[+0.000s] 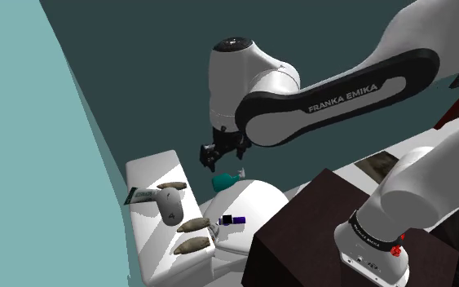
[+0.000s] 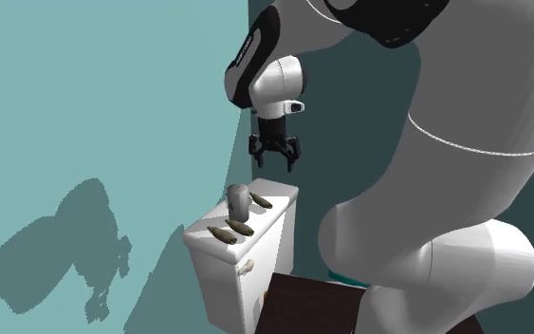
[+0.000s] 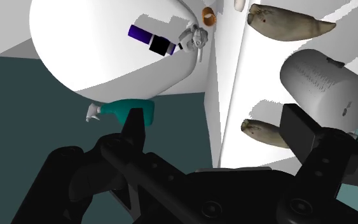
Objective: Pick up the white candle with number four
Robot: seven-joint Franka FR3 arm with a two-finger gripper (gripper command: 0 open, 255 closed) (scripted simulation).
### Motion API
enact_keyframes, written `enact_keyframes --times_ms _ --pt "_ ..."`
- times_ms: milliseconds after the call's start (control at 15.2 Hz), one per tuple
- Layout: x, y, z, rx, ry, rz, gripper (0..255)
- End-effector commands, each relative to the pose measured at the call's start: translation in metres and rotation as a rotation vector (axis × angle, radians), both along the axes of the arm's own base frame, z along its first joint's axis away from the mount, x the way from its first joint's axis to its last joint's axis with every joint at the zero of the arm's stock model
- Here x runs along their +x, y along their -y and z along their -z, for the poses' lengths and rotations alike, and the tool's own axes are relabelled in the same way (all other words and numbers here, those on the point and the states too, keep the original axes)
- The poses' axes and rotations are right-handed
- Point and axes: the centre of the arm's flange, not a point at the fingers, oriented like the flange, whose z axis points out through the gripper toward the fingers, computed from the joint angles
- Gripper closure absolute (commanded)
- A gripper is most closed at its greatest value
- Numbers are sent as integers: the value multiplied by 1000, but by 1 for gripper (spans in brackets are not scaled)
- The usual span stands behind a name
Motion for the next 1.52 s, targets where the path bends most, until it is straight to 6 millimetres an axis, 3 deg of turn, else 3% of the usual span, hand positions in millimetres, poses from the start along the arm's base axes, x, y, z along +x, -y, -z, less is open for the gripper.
enact_keyframes --times_ms 0,924,1452 --pt "7 -22 15 -5 6 9 0" --pt "67 -171 117 -57 48 63 0" --pt "69 -176 158 -59 49 65 0"
